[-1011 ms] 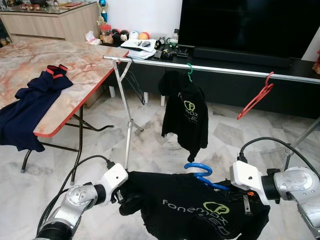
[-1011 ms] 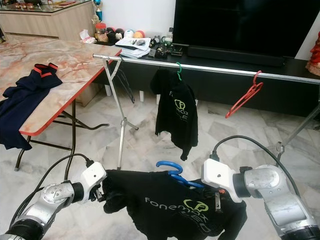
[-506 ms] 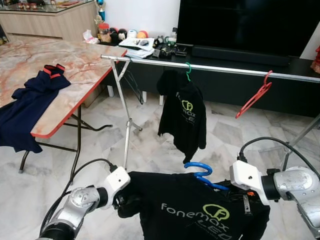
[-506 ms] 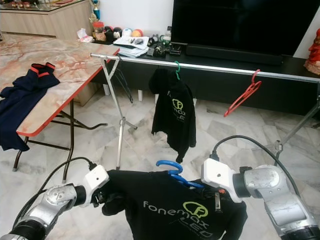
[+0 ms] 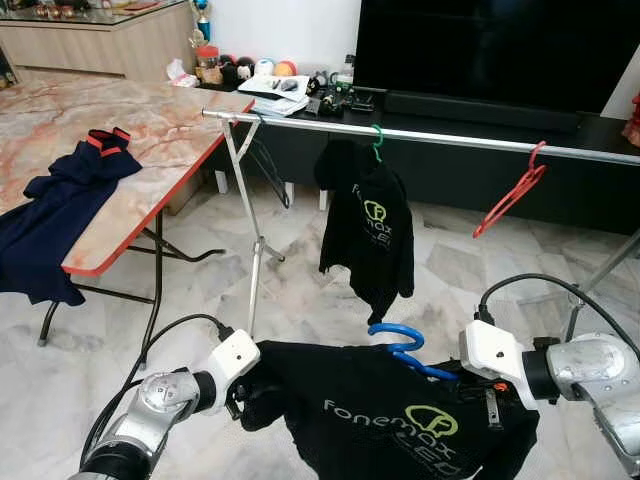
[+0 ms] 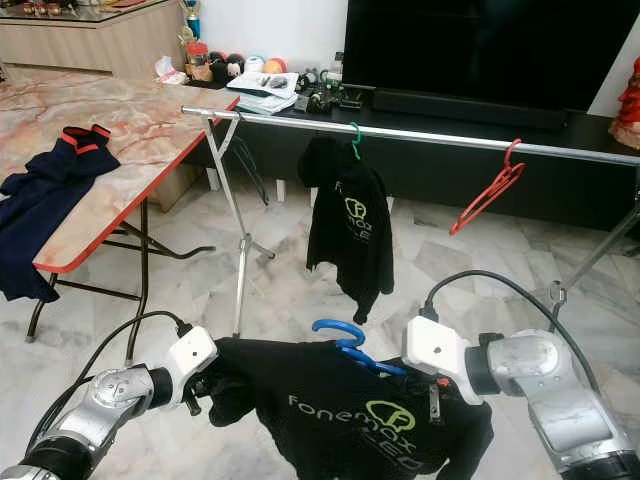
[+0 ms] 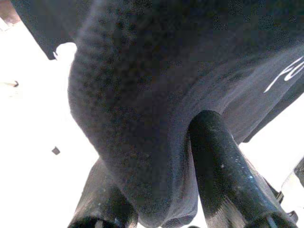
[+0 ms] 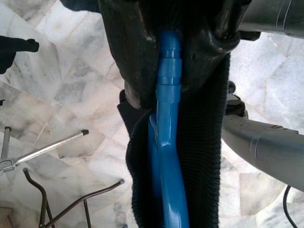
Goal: Hang hanger
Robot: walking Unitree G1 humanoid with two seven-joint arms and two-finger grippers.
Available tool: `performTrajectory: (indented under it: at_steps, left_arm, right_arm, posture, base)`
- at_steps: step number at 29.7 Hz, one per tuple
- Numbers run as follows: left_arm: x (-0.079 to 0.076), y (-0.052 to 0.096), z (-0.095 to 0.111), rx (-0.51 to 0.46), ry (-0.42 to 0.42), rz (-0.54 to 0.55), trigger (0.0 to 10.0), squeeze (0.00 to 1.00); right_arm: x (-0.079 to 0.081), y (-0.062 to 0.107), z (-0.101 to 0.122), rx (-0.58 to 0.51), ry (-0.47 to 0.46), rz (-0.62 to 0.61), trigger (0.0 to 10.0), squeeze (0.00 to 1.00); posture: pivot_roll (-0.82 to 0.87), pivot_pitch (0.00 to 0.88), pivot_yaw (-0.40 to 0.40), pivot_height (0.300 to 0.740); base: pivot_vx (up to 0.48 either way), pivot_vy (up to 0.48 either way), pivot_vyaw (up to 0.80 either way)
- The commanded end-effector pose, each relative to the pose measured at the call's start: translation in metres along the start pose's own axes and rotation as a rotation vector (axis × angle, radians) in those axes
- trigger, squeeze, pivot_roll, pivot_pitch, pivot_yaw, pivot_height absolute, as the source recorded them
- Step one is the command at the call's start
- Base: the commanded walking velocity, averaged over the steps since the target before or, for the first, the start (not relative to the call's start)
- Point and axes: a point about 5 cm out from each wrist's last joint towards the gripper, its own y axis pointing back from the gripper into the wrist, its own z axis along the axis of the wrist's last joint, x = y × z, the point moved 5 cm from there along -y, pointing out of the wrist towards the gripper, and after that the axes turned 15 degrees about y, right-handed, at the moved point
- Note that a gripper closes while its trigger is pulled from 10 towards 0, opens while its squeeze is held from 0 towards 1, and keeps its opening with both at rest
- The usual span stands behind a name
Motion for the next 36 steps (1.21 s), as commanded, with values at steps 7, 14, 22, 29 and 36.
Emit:
performTrajectory:
  at_steps: [7, 14, 22, 29, 36]
  left_arm:
    - [0.004, 0.004, -0.003, 0.014, 0.009, 0.007, 0.0, 0.00]
    - [0.007, 0.006, -0.004, 0.015, 0.011, 0.018, 0.0, 0.00]
    - [0.039, 0.020, -0.002, -0.032, 0.044, 0.231, 0.0, 0.00]
    - [0.089, 0.061, -0.039, 0.076, 0.138, 0.621, 0.0, 0.00]
    - [0.094, 0.091, -0.095, 0.292, 0.229, 0.807, 0.0, 0.00]
  right_arm:
    - [-0.009, 0.001, 0.014, -0.036, 0.056, -0.024, 10.0, 0.00]
    - [-0.009, 0.001, 0.014, -0.037, 0.053, -0.025, 10.0, 0.00]
    - [-0.010, 0.001, 0.007, -0.008, 0.044, -0.061, 10.0, 0.00]
    - [-0.022, 0.003, 0.003, 0.001, 0.026, -0.163, 10.0, 0.00]
    - [-0.034, 0.005, 0.000, 0.019, 0.014, -0.248, 10.0, 0.00]
  posture:
    - [0.14, 0.064, -0.008, 0.740]
    - [0.14, 0.058, -0.007, 0.740]
    - [0.14, 0.037, -0.005, 0.740]
    - [0.15, 0.037, -0.006, 0.740]
    - [0.15, 0.052, -0.008, 0.740]
  base:
    - [0.000, 0.000, 0.00]
    - [0.000, 0.000, 0.00]
    - [0.000, 0.000, 0.00]
    - [0.000, 0.000, 0.00]
    - [0.000, 0.000, 0.00]
